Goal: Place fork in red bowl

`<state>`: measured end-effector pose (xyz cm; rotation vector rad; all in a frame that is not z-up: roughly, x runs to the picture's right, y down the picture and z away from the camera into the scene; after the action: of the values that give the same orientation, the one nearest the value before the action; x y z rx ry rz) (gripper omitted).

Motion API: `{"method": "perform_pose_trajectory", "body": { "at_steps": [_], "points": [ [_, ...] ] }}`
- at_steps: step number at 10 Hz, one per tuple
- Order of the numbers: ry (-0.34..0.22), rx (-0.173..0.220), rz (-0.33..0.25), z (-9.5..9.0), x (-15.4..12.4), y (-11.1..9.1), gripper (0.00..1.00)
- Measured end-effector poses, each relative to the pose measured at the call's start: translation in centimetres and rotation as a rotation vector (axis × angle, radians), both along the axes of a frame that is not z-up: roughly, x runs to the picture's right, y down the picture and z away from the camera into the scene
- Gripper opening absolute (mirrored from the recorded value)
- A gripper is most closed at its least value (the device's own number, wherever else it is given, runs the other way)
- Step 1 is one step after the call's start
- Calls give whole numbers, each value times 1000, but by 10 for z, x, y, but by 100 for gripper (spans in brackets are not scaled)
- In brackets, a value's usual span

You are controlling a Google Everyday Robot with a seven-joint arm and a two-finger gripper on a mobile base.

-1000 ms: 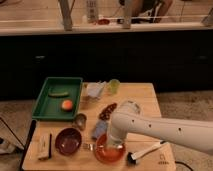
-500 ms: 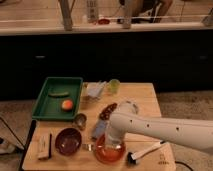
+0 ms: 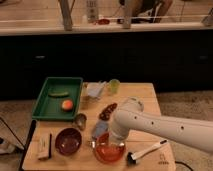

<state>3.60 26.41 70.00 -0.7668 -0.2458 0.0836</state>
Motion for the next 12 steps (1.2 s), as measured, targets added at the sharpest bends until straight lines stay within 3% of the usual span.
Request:
{"method": "perform_pose_trajectory", "body": {
  "at_steps": [12],
  "points": [
    [-17,4,-14,-1,14,-5,80]
  ]
}}
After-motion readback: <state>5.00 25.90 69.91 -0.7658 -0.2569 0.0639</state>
